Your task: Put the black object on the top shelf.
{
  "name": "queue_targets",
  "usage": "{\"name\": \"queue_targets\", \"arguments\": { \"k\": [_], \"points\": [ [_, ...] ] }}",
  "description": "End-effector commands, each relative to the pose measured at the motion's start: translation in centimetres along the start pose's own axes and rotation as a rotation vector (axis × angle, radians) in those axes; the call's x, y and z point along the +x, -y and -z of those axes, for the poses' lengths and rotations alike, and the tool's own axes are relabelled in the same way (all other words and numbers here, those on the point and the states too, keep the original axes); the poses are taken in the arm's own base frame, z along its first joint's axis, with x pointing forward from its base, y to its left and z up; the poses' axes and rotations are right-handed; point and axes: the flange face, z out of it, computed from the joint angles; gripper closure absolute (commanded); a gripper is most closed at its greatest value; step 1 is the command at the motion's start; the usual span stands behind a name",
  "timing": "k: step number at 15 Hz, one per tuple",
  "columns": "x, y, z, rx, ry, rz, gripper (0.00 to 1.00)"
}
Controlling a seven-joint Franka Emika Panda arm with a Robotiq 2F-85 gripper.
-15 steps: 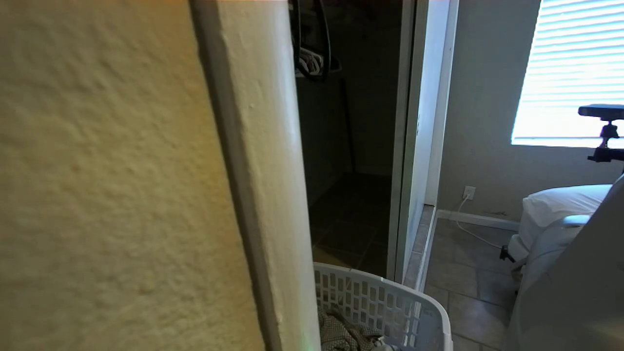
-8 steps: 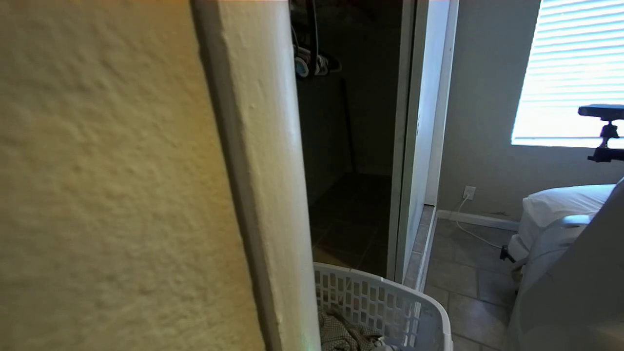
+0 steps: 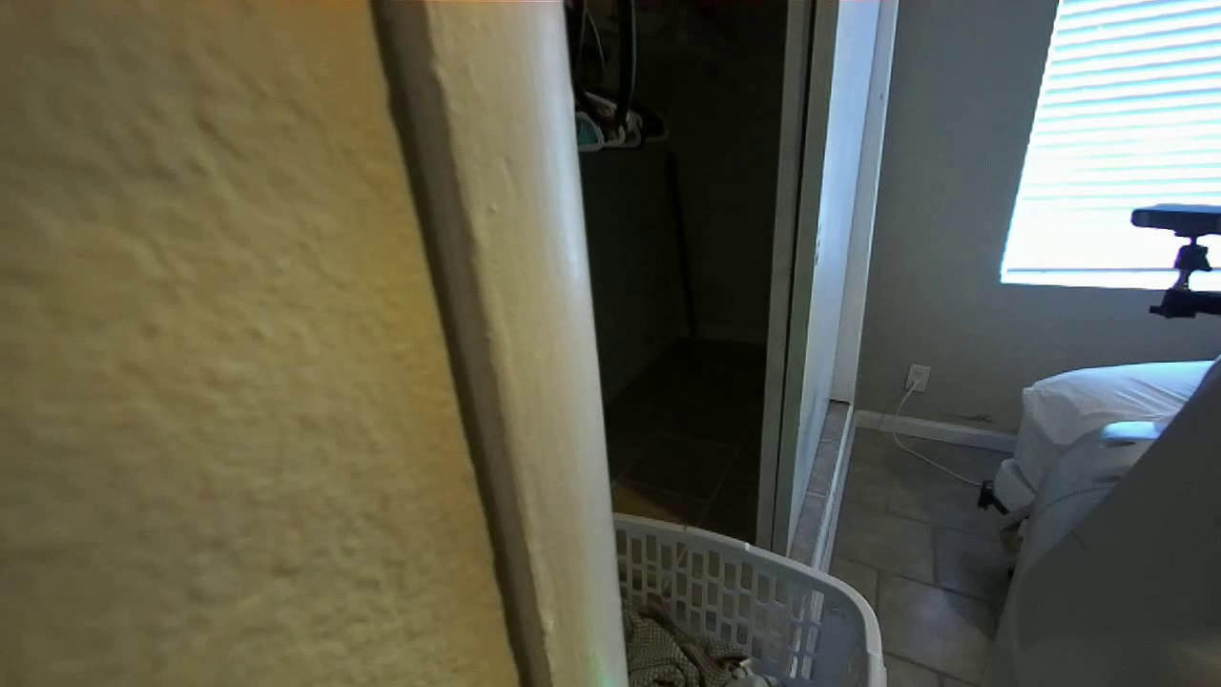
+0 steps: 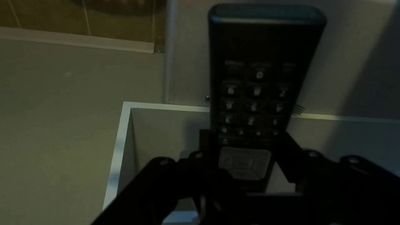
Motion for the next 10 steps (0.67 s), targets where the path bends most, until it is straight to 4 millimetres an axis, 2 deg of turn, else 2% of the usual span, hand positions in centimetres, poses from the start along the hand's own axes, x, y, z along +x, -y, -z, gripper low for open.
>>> {"name": "queue_targets", "arguments": {
  "k": [1,6,10],
  "points": [
    [0.7,-0.1,3.1,-0.047,-0.039,0.002,0.72],
    [2.6,-0.2,5.2,-0.101,-0.072,0.021,0.72],
    [4.3,-1.2,5.6,-0.158,-0.099,0.018,0.72]
  ]
}}
